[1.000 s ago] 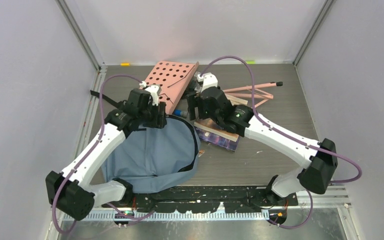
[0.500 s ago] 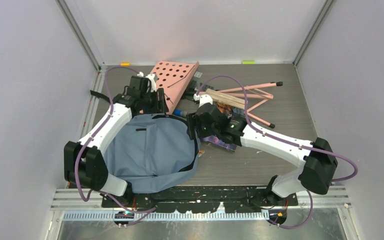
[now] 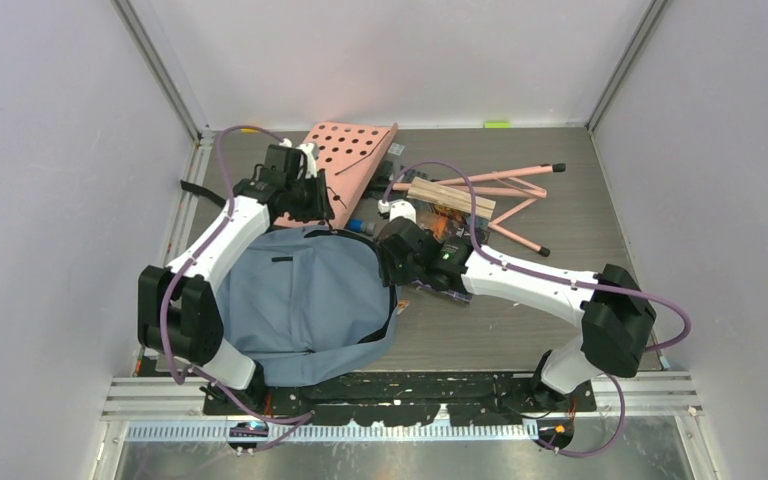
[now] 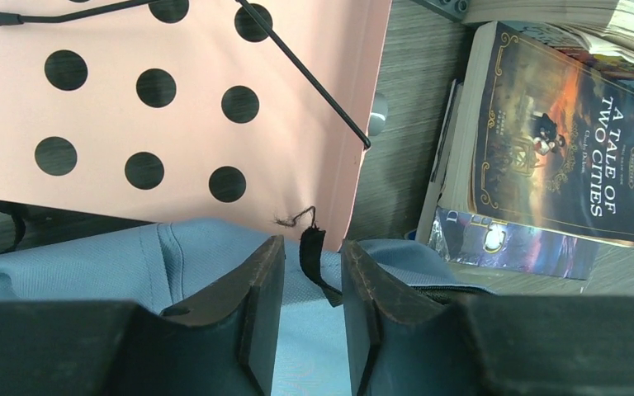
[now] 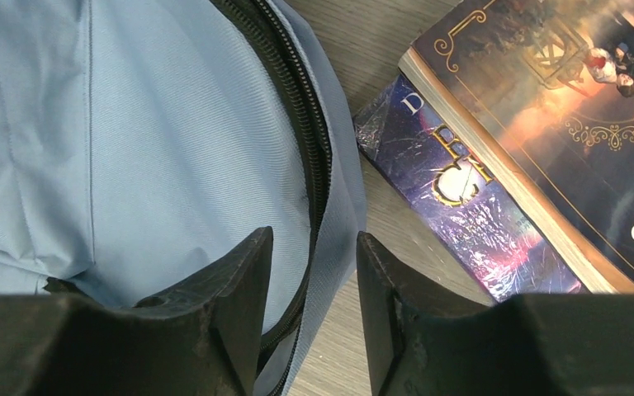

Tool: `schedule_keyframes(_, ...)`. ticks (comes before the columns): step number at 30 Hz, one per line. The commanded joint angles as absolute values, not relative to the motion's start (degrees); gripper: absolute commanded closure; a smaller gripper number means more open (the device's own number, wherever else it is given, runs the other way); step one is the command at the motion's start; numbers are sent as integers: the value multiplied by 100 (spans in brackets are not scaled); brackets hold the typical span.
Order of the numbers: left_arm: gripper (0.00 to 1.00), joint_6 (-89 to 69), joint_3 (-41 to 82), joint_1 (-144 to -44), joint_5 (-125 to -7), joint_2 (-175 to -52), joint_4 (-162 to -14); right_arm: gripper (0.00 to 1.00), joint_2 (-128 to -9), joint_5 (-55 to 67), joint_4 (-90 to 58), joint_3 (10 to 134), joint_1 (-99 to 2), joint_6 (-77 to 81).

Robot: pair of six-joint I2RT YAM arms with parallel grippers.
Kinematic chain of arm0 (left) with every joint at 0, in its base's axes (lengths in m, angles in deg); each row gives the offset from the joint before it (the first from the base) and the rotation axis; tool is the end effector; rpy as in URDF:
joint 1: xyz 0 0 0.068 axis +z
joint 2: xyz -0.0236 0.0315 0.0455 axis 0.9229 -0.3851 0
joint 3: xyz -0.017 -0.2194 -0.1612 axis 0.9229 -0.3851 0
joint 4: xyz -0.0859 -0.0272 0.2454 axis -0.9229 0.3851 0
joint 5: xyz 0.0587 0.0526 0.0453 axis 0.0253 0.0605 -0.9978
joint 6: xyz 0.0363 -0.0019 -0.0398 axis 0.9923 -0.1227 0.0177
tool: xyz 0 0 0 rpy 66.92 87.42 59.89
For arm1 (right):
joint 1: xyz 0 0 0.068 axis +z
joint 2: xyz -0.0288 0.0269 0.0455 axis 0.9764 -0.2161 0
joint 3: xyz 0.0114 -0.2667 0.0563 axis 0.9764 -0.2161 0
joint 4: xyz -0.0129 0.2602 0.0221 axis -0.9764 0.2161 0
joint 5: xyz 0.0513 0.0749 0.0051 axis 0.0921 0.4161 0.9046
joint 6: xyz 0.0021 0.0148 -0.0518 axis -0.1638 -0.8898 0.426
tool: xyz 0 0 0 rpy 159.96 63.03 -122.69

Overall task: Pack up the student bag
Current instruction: Unzip the student bag at the center of the board.

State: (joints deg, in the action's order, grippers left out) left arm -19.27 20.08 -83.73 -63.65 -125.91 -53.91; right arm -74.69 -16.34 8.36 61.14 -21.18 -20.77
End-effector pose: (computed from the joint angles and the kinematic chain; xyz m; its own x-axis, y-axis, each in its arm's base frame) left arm 0.3211 -0.1013 0.2853 -0.8083 -0.1214 -0.5761 0.1204 0.9237 -0.3636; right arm 0.1899 0.2693 0.2603 -0.7061 -0.1925 -0.6814 -0.4157 0.8918 0.1788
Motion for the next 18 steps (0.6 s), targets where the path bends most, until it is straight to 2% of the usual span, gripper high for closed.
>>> schedule_keyframes(1, 71, -1831, 2093, -8342, -6250, -12700, -5550, 54, -7546, -1910, 850, 6344, -2061, -2151)
schedule_keyframes(5, 81, -1851, 2059, -8338, -6189, -12731, -5562, 60, -7582, -2033, 862, 6339, -2057, -2210)
schedule_keyframes(10, 100, -1871, 2058, -8335, -6150, -12722, -5558, 71, -7664, -2112, 859, 6336, -2057, -2219)
schedule_keyframes(13, 100, -1879, 1996, -8326, -6153, -12642, -5604, 72, -7731, -2150, 843, 6355, -2057, -2209)
schedule_keyframes(18, 100, -1879, 1935, -8304, -6121, -12536, -5637, 65, -7924, -2123, 743, 6542, -2057, -1957)
